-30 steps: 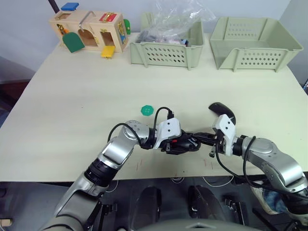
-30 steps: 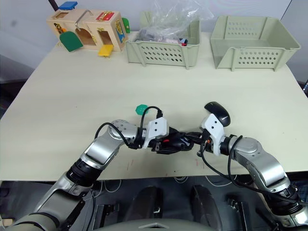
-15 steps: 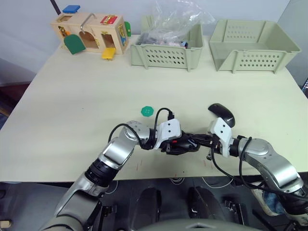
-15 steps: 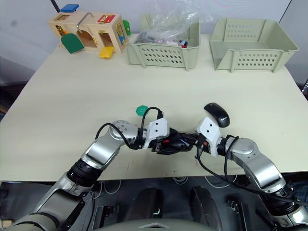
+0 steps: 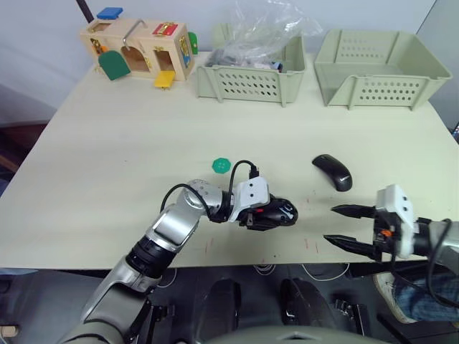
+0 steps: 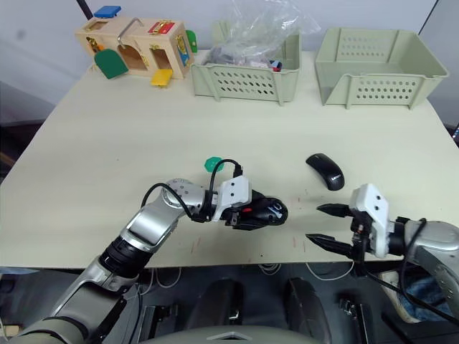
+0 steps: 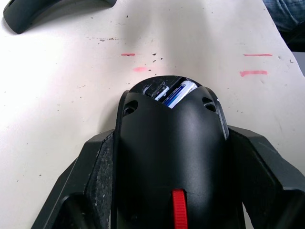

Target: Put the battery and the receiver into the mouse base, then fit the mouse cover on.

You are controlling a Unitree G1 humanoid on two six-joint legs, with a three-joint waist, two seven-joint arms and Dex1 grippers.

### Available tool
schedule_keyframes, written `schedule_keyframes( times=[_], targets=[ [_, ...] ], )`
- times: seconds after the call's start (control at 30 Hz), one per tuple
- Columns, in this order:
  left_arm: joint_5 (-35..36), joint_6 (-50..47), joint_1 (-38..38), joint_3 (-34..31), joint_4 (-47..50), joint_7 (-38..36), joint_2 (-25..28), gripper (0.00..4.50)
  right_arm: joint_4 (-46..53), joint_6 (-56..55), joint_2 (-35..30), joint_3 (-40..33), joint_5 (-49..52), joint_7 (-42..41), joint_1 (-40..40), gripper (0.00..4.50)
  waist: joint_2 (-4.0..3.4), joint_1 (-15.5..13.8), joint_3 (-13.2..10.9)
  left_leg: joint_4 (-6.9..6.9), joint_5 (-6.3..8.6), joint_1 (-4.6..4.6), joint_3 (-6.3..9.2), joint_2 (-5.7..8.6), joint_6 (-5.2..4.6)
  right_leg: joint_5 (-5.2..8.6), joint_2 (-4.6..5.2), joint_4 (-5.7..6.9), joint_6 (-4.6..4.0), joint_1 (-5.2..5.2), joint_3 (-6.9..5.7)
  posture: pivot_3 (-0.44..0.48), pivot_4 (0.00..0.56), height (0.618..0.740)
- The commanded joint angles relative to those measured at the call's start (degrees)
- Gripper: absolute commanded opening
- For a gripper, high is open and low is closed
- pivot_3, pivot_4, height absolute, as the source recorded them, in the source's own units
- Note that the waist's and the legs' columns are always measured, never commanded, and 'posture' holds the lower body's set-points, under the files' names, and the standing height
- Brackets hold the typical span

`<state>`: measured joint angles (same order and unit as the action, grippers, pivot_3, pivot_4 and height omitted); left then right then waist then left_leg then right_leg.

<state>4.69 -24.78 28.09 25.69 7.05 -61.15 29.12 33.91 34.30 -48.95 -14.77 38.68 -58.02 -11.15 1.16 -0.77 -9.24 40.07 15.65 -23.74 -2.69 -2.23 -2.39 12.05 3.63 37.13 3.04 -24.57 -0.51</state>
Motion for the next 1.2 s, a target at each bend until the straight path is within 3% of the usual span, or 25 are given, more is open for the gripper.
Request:
schedule_keyframes(
  times=[0.03,0.2,0.3,0.33,0.67,0.93,1.07,1.2],
  targets=[
    [0.38,0.77,0.43,-0.64,0.48,-0.23,-0.10,2.87,4.22,-1.57,-0.42,-8.52,3.02,-2.35,-5.59,4.44,-0.03,-0.17,0.00,0.00,0.00,-0.03,0.01,-0.02,0.00,0.00,-0.02,-0.01,0.00,0.00,-0.01,0.000,0.150,0.740],
    [1.19,0.52,0.24,-1.19,0.47,-0.63,-0.17,2.87,6.42,-1.82,0.19,-11.86,4.30,-1.66,-9.11,4.44,-0.01,-0.12,0.01,0.00,0.01,-0.02,0.02,-0.02,-0.01,0.00,-0.01,-0.07,0.01,0.02,0.01,0.000,0.150,0.740],
    [2.96,-0.84,-0.05,-2.56,1.65,-0.73,-0.42,4.40,6.86,-2.18,0.72,-11.94,4.08,-1.03,-10.24,4.50,-0.01,-0.11,0.00,0.00,0.01,-0.03,0.03,-0.02,-0.01,0.00,-0.01,-0.07,0.01,0.01,0.01,0.000,0.150,0.740],
    [3.38,-0.97,-0.22,-3.16,2.01,-0.30,-0.47,4.47,6.96,-2.22,0.85,-11.89,3.99,-0.81,-10.52,4.50,-0.01,-0.11,0.00,0.00,0.01,-0.03,0.02,-0.02,-0.01,0.00,-0.01,-0.08,0.01,0.01,0.01,0.000,0.150,0.740],
    [16.34,-5.56,-7.62,-17.04,12.12,-2.30,5.98,4.47,7.01,1.20,3.91,-11.42,4.02,9.12,-9.53,4.50,-0.03,-0.02,0.00,-0.01,0.01,-0.02,0.06,-0.05,-0.01,0.01,-0.01,-0.08,0.00,0.00,0.01,0.000,0.150,0.740],
    [30.25,-10.94,-23.99,-33.70,22.63,-1.47,12.35,4.47,6.79,10.20,4.76,-10.70,5.75,22.29,-3.87,4.50,-0.04,-0.15,-0.01,-0.01,0.02,-0.03,0.02,-0.07,0.00,0.05,0.02,-0.11,-0.07,0.00,0.00,0.000,0.150,0.740],
    [36.10,-5.51,-32.26,-43.19,23.95,-2.14,9.04,4.47,5.69,17.88,3.81,-10.35,10.78,27.60,2.87,4.50,-0.04,0.07,0.00,-0.01,0.02,-0.03,-0.02,-0.07,0.00,0.11,0.04,-0.18,-0.18,0.01,0.01,0.000,0.150,0.740],
    [45.44,-6.63,-37.44,-49.74,25.27,-6.29,10.38,4.47,0.51,29.70,0.46,-4.92,10.28,34.09,13.94,4.50,-0.05,-0.03,0.01,-0.02,0.02,-0.01,-0.03,-0.10,0.00,0.14,0.01,-0.17,-0.26,0.00,0.01,0.000,0.150,0.740]
  ],
)
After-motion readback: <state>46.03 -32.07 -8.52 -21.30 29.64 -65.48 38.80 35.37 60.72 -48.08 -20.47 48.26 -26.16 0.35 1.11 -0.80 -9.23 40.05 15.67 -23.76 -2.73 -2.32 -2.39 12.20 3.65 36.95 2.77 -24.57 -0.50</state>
